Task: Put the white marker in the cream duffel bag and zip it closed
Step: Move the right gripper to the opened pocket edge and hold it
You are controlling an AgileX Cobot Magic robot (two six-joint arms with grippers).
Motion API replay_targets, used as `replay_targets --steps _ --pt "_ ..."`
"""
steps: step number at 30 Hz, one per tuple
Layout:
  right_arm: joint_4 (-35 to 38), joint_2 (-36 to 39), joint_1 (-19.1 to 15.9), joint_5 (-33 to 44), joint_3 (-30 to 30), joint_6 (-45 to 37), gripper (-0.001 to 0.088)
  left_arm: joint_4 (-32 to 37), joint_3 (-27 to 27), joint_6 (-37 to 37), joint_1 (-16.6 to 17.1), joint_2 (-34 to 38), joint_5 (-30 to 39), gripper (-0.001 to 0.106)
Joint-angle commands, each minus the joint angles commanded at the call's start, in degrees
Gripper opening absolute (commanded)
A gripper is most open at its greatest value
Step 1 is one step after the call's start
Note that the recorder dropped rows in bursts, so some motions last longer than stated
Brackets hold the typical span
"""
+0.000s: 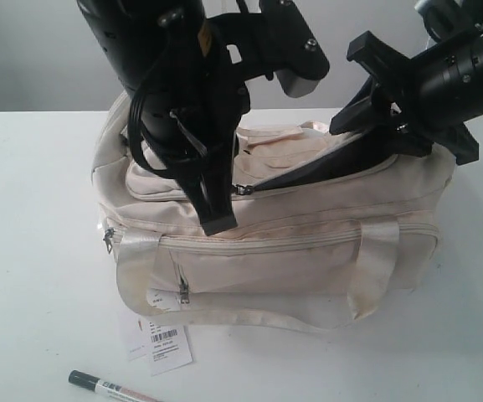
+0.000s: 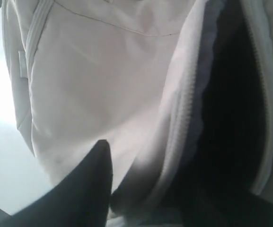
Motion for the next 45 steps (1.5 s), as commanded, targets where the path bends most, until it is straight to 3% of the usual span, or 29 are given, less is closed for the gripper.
replay_targets --steps 2,13,45 --pt "0.0 -0.25 0.0 -0.7 0.0 -0.36 0.0006 0.0 0.0 0.0 0.0 0.0 0.31 0.0" --pt "-4.2 -1.34 0.0 -1.6 0.0 -0.37 0.0 2.38 0.0 0.0 0.0 0.0 4.23 0.0" --pt "-4.56 -1.47 -1.02 -1.94 -0.1 -0.37 0.0 4.36 0.0 0.31 0.0 -2.22 4.23 0.0"
